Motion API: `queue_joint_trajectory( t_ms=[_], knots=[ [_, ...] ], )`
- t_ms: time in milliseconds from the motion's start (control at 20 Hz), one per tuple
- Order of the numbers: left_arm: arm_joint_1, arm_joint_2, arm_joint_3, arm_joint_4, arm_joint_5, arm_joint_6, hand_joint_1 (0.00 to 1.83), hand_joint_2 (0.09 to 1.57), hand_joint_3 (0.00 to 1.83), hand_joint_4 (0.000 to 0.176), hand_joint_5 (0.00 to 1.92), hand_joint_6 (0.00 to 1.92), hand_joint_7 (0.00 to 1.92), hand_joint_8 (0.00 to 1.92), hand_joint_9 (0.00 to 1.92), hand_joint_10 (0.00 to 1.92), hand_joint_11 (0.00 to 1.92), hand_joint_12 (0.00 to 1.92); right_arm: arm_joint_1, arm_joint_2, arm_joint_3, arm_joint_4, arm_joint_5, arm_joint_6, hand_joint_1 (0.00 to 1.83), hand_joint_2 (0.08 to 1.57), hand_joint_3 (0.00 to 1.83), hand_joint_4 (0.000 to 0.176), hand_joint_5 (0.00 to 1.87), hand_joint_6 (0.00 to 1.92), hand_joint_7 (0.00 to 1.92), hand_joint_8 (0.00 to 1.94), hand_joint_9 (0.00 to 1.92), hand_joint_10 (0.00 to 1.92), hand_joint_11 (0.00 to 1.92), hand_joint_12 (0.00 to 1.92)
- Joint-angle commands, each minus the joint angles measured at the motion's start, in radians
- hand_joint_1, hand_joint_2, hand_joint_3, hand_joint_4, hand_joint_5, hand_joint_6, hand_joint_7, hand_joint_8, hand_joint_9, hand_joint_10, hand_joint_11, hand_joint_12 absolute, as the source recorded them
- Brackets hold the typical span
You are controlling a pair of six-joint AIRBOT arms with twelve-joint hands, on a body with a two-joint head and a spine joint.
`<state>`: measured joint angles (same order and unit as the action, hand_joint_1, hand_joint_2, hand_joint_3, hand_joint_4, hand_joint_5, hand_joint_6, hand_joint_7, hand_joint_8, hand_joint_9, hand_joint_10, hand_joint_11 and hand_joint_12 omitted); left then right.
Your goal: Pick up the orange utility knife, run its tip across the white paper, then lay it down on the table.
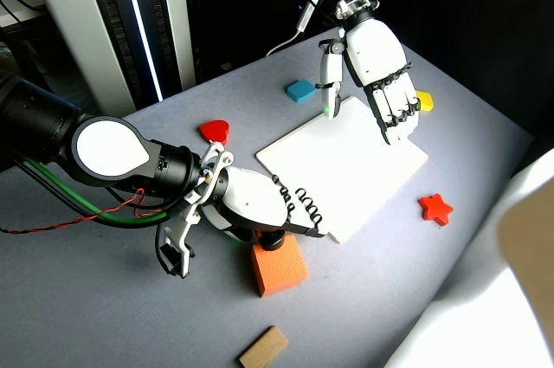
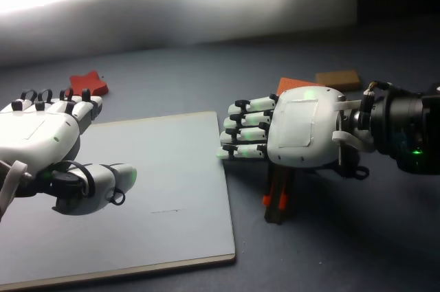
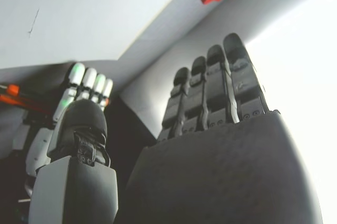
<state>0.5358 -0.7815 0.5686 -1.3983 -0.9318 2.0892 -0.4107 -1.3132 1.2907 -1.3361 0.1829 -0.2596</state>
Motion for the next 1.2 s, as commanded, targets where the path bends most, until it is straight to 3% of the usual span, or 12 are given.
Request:
queue_joint_trajectory(
  t_ms=[0, 100, 200, 250, 300, 400, 450, 550, 600, 650, 700, 1150],
  knots=[
    [-0.013, 0.004, 0.005, 0.068, -0.060, -0.001, 0.20, 1.28, 0.00, 0.000, 0.03, 0.00, 0.06, 0.00, 0.08, 0.00, 0.00, 0.53, 0.009, 0.003, 0.000, 0.010, 0.034, -0.007, 1.24, 1.22, 0.04, 0.000, 0.03, 0.01, 0.06, 0.02, 0.01, 0.01, 0.00, 0.00],
    [-0.012, 0.004, 0.006, 0.068, -0.060, -0.001, 0.21, 1.28, 0.00, 0.000, 0.04, 0.00, 0.08, 0.01, 0.10, 0.01, 0.00, 0.53, 0.008, 0.003, 0.000, 0.010, 0.035, -0.007, 1.24, 1.24, 0.02, 0.000, 0.16, 0.03, 0.16, 0.03, 0.10, 0.02, 0.00, 0.15],
    [-0.012, 0.003, 0.009, 0.068, -0.060, -0.001, 0.21, 1.28, 0.00, 0.000, 0.04, 0.00, 0.08, 0.00, 0.12, 0.01, 0.00, 0.61, 0.006, 0.003, 0.000, 0.010, 0.036, -0.007, 1.24, 1.26, 0.01, 0.000, 0.32, 0.08, 0.37, 0.06, 0.29, 0.09, 0.00, 0.74],
    [-0.012, 0.003, 0.010, 0.068, -0.059, -0.001, 0.21, 1.28, 0.00, 0.000, 0.04, 0.00, 0.09, 0.00, 0.13, 0.02, 0.00, 0.61, 0.006, 0.003, 0.000, 0.010, 0.037, -0.008, 1.24, 1.22, 0.00, 0.000, 0.41, 0.30, 0.49, 0.28, 0.37, 0.42, 0.00, 1.15],
    [-0.012, 0.003, 0.012, 0.068, -0.057, -0.001, 0.25, 1.27, 0.00, 0.000, 0.06, 0.01, 0.10, 0.00, 0.15, 0.02, 0.00, 0.66, 0.007, 0.003, 0.000, 0.010, 0.040, -0.012, 1.14, 1.27, 0.02, 0.000, 0.62, 1.21, 0.62, 1.26, 0.46, 1.02, 0.10, 1.60],
    [-0.012, 0.003, 0.014, 0.070, -0.056, -0.001, 0.24, 1.28, 0.00, 0.000, 0.07, 0.01, 0.10, 0.00, 0.16, 0.02, 0.00, 0.69, 0.008, 0.003, -0.001, 0.010, 0.042, -0.017, 1.26, 1.28, 0.02, 0.000, 0.61, 1.48, 0.67, 1.59, 0.59, 1.57, 0.42, 1.89],
    [-0.012, 0.002, 0.015, 0.070, -0.056, -0.001, 0.25, 1.27, 0.00, 0.000, 0.08, 0.01, 0.12, 0.01, 0.17, 0.02, 0.00, 0.69, 0.009, 0.003, -0.002, 0.010, 0.045, -0.020, 1.31, 0.94, 0.77, 0.000, 0.85, 1.83, 0.71, 1.79, 0.92, 1.85, 0.79, 1.92],
    [-0.012, 0.001, 0.015, 0.070, -0.056, -0.001, 0.27, 1.27, 0.00, 0.000, 0.08, 0.01, 0.12, 0.00, 0.17, 0.02, 0.00, 0.69, 0.013, 0.003, -0.004, 0.010, 0.046, -0.021, 1.56, 0.74, 1.02, 0.000, 1.32, 1.92, 1.47, 1.93, 1.54, 1.92, 1.52, 1.92],
    [-0.011, 0.001, 0.015, 0.071, -0.056, -0.001, 0.29, 1.27, 0.00, 0.000, 0.10, 0.01, 0.12, 0.01, 0.18, 0.02, 0.00, 0.69, 0.016, 0.004, -0.004, 0.010, 0.046, -0.022, 1.58, 0.67, 1.16, 0.098, 1.40, 1.92, 1.63, 1.94, 1.70, 1.92, 1.75, 1.92],
    [-0.011, 0.001, 0.015, 0.072, -0.056, -0.001, 0.30, 1.27, 0.00, 0.000, 0.10, 0.01, 0.12, 0.01, 0.18, 0.02, 0.00, 0.69, 0.020, 0.006, -0.006, 0.010, 0.047, -0.023, 1.57, 0.66, 1.20, 0.160, 1.42, 1.92, 1.66, 1.94, 1.75, 1.92, 1.81, 1.92],
    [-0.010, 0.001, 0.015, 0.073, -0.056, -0.001, 0.29, 1.27, 0.00, 0.000, 0.10, 0.01, 0.14, 0.01, 0.18, 0.02, 0.00, 0.67, 0.024, 0.008, -0.009, 0.010, 0.048, -0.023, 1.53, 0.65, 1.21, 0.173, 1.42, 1.92, 1.65, 1.94, 1.75, 1.92, 1.82, 1.92],
    [-0.004, 0.001, 0.022, 0.073, -0.056, -0.001, 0.28, 1.27, 0.00, 0.000, 0.11, 0.00, 0.15, 0.00, 0.19, 0.01, 0.00, 0.73, 0.075, 0.052, -0.080, 0.059, 0.061, -0.052, 1.49, 0.72, 1.09, 0.176, 1.37, 1.92, 1.59, 1.94, 1.71, 1.92, 1.77, 1.92]
  ],
)
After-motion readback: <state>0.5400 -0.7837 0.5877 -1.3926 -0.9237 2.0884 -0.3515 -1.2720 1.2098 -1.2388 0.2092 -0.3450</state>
